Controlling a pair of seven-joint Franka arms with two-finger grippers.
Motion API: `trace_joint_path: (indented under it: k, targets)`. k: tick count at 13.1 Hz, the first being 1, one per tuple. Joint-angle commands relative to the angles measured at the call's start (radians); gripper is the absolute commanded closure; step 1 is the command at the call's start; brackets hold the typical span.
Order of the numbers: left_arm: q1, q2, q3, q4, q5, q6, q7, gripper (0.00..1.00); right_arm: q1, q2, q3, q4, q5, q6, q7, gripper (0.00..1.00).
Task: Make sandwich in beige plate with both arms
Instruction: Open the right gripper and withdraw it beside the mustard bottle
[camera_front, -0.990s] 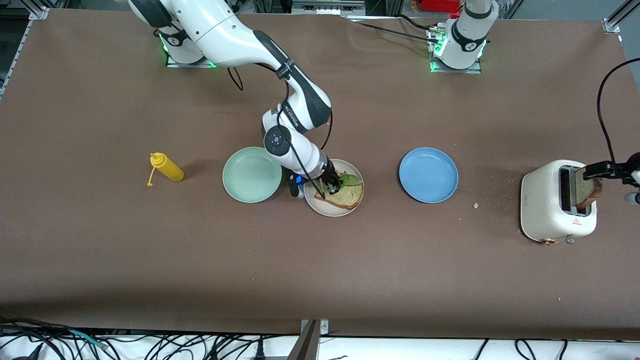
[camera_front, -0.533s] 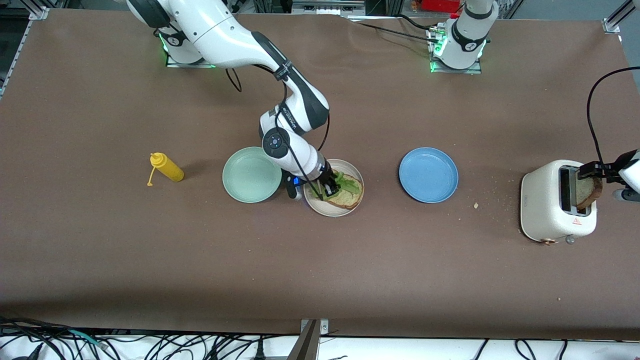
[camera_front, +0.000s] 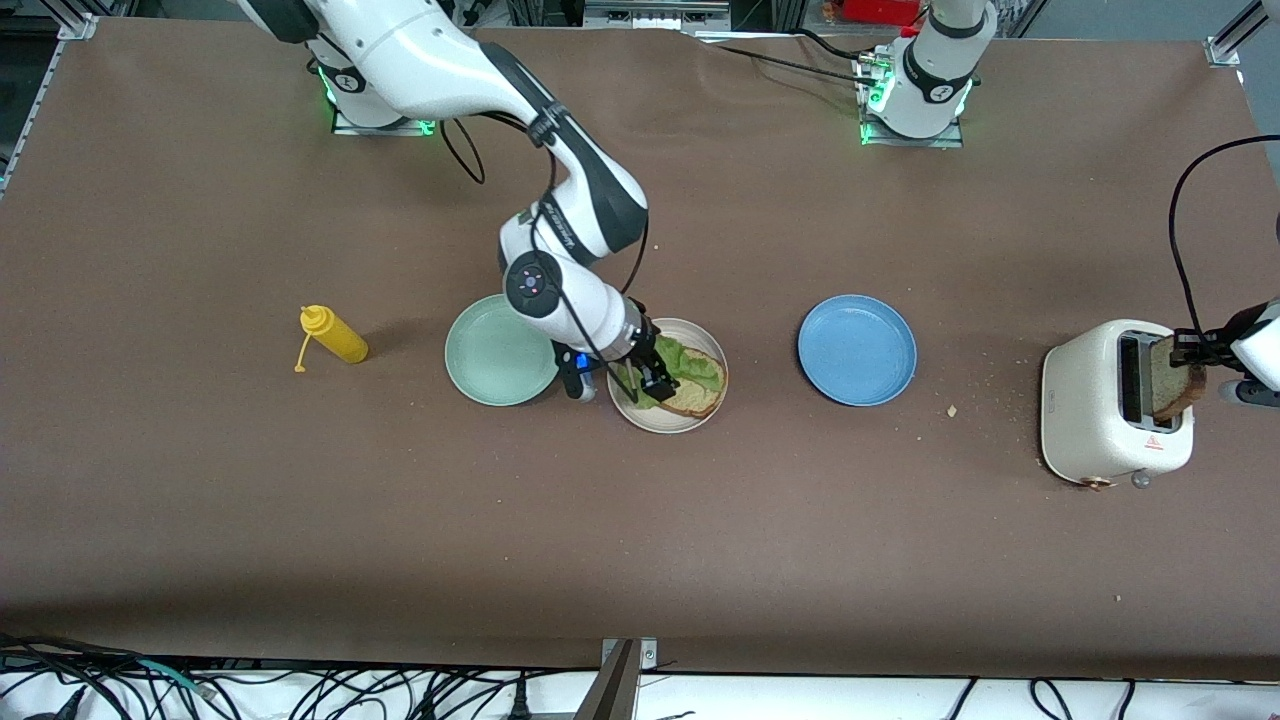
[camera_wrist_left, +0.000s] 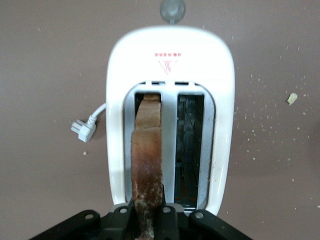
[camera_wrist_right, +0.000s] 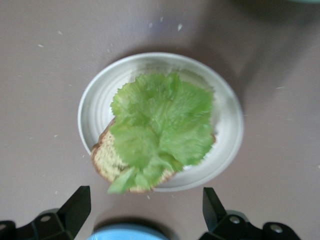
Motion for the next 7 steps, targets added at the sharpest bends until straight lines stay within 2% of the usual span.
trace_joint_path:
  k: [1,4,7]
  targets:
    - [-0.01,-0.012,-0.004,0.08,0.035,-0.052,0.007,1.0,-0.072,-0.138,0.007,-0.025,-0.021,-0.208,-0.123,0.01]
    - [-0.03,-0.012,-0.01,0.219,0.033,-0.174,0.058,1.0,-0.185,-0.261,-0.012,-0.028,-0.053,-0.49,-0.382,0.01]
    - [-0.064,-0.013,-0.01,0.344,0.023,-0.291,0.063,1.0,-0.339,-0.379,-0.01,-0.054,-0.167,-0.661,-0.713,0.01]
